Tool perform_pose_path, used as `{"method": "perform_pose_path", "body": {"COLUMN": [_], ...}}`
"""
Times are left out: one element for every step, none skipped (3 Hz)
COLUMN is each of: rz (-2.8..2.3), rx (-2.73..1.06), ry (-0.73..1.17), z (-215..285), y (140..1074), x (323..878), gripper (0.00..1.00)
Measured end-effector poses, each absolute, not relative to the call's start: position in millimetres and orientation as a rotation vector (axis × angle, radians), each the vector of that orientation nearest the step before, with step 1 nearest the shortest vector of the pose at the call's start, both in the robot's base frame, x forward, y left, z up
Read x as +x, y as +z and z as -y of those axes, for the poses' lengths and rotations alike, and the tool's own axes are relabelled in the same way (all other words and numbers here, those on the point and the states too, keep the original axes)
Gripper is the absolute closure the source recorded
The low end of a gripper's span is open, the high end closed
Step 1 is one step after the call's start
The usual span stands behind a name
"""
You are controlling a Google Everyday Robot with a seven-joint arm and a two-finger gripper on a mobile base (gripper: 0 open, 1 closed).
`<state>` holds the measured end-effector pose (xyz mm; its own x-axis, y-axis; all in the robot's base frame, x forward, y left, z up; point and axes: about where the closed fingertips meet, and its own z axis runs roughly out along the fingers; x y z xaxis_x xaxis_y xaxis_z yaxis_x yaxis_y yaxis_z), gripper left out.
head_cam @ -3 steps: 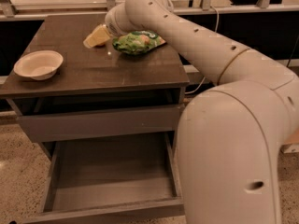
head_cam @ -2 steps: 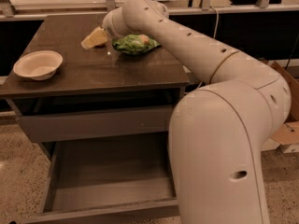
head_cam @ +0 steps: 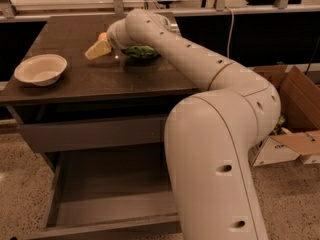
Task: Place orange into middle drawer
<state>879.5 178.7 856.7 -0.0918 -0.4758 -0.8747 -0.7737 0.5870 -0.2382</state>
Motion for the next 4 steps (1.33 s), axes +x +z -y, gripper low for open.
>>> {"method": "perform_pose_path", "body": {"rz": [-1.733,-1.731,-1.724,-1.673], "rx": [-1.04,-1.042,-1.038,-1.043], "ry": [0.357,0.365,0.387,0.434], "z": [-182.5,-183.9,-183.5,-188.2], "y": [851.8,849.0,847.8,860.4], "x": [883.3,885.3,887.3,884.1], "gripper": [0.25,0.5,0.79,1.0]}}
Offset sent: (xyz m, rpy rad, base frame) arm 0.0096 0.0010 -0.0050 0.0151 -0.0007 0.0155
